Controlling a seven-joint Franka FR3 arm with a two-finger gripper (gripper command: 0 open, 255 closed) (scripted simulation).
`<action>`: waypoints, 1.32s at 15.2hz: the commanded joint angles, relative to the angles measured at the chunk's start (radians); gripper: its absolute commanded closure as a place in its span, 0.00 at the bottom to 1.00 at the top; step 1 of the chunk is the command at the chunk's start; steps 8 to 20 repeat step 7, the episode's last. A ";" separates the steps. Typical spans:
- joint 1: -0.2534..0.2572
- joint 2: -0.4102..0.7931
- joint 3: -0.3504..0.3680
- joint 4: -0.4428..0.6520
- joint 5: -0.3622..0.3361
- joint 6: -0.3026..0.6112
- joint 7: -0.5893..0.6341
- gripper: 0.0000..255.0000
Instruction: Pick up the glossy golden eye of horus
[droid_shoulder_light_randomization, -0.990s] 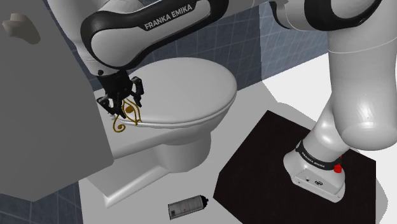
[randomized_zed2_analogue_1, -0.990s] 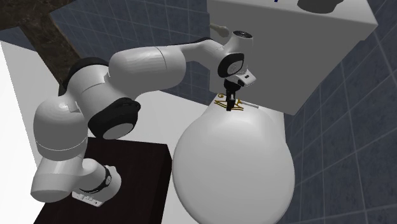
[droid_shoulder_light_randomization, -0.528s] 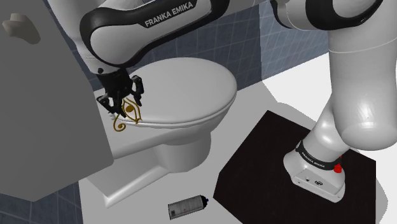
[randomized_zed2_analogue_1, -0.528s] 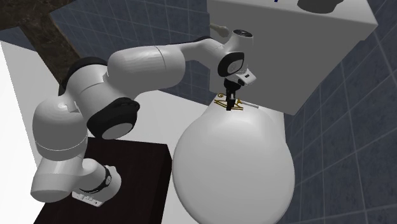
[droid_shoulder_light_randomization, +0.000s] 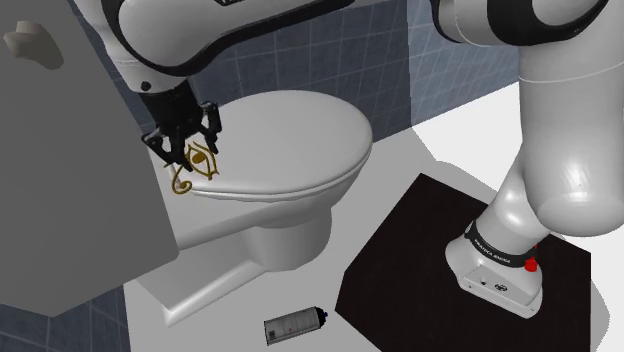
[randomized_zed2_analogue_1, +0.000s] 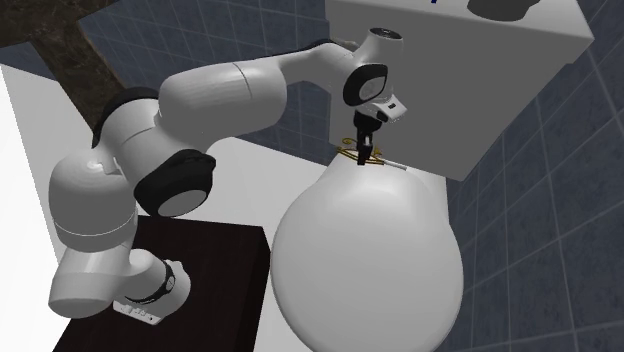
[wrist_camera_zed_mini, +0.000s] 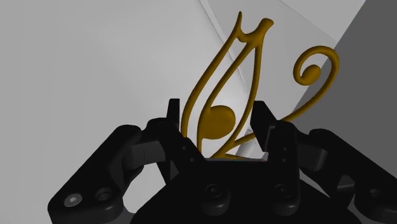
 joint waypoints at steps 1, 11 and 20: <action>0.002 -0.003 0.001 0.025 0.003 -0.027 -0.005 1.00; 0.011 -0.004 0.003 0.081 0.005 -0.082 -0.012 1.00; 0.011 -0.004 0.003 0.081 0.005 -0.082 -0.012 1.00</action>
